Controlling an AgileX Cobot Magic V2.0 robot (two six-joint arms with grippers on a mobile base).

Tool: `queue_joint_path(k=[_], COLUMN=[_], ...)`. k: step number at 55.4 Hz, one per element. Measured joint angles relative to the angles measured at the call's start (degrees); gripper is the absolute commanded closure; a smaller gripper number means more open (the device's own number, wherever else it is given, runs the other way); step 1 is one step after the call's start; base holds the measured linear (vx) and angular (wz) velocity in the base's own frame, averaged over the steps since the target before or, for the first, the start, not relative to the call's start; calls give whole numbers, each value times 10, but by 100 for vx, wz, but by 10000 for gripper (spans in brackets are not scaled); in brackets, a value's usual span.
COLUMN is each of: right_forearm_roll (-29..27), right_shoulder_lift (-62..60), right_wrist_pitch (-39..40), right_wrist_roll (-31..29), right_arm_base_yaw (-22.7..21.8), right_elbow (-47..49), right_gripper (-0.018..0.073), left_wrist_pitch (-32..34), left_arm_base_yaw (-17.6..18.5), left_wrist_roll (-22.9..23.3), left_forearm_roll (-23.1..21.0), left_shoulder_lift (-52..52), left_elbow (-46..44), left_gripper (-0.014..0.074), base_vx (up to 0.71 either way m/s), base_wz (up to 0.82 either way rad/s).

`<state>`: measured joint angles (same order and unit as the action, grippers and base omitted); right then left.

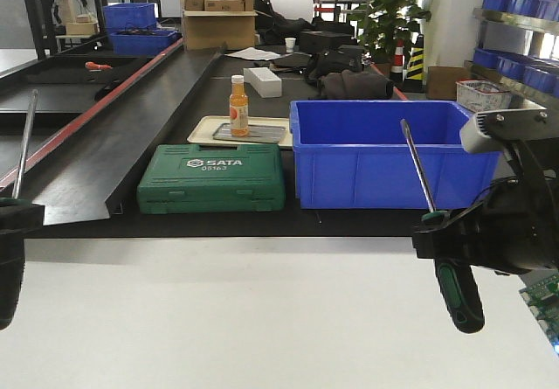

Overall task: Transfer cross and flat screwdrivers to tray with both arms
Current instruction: 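Lift both held screwdrivers upright off the table, then drive the base away from the table holding both screwdrivers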

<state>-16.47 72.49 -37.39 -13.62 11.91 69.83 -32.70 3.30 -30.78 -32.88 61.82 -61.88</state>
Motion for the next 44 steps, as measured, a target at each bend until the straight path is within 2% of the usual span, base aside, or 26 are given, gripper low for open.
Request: queue_joint_path(k=[26,44], right_forearm_roll=[-1,-1], right_shoulder_lift=[0,0], right_wrist_pitch=[0,0], right_wrist_roll=[0,0], right_arm_base_yaw=[1,1], right_elbow=[0,0], right_gripper=[567,567], left_wrist_pitch=[0,0], left_arm_base_yaw=[0,0], left_wrist_roll=[0,0], left_forearm_roll=[0,0], left_shoulder_lift=[0,-1], left_elbow=[0,0], left_gripper=[596,596], base_vx=[-29,-32], base_wz=[-14,-32])
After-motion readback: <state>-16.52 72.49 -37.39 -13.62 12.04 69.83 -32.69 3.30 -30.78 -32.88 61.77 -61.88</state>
